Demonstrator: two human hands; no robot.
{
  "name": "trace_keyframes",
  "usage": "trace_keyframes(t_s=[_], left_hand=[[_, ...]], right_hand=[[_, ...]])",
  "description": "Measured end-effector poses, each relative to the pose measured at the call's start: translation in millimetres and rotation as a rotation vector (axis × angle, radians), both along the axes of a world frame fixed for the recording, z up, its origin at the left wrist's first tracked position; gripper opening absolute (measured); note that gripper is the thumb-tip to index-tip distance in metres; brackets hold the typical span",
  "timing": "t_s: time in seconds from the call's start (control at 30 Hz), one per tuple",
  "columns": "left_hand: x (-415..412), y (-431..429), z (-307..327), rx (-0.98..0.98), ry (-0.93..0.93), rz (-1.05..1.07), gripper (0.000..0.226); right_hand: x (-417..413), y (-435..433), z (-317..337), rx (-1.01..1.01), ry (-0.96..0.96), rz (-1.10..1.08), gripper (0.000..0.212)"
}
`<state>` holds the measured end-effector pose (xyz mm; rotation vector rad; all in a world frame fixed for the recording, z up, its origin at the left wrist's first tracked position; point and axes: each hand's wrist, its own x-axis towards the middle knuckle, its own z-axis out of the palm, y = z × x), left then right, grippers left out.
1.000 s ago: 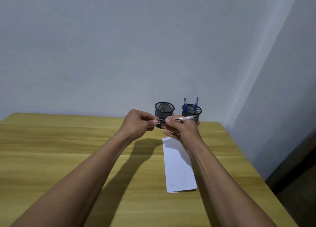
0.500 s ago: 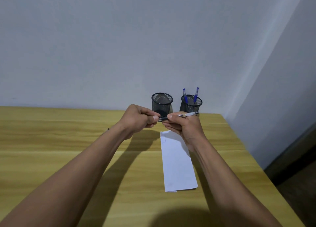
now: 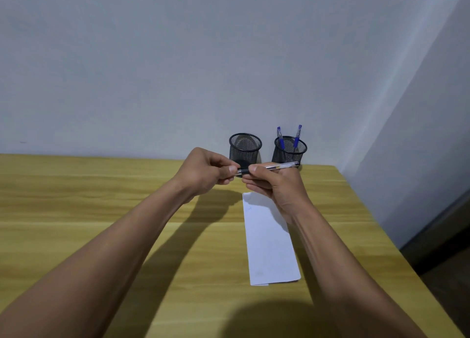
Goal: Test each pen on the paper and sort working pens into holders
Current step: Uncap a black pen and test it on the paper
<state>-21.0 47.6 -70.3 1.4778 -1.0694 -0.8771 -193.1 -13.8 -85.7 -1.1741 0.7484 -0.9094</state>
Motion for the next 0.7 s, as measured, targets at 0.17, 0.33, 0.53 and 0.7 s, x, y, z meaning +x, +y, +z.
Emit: trace_keyframes(t_s=[0.17,0.33,0.53,0.7], left_hand=[[2.0,0.1,1.7,0.065,0.048,0.001,0.007],[1.9,-1.6,3.7,0.127,0.119,-0.021,0.009],[4.4,-1.8,3.1,0.082,0.008,-0.025,0.005],[3.9,-1.0,4.1,0.116,0.026,-0.002,0.008]], right_hand=[[1.8,1.5,-0.1,0.04,-0.007,-0.006,0.003],[0.3,-0.1,-1.1,0.049,0.01,-0.003,0.004],[0.3,-0.9,-6.4,0.067,-0.023,-0.013,0.01],[-0.1,-1.6,-7.2,0.088,-0.037,-0.017,0.01]])
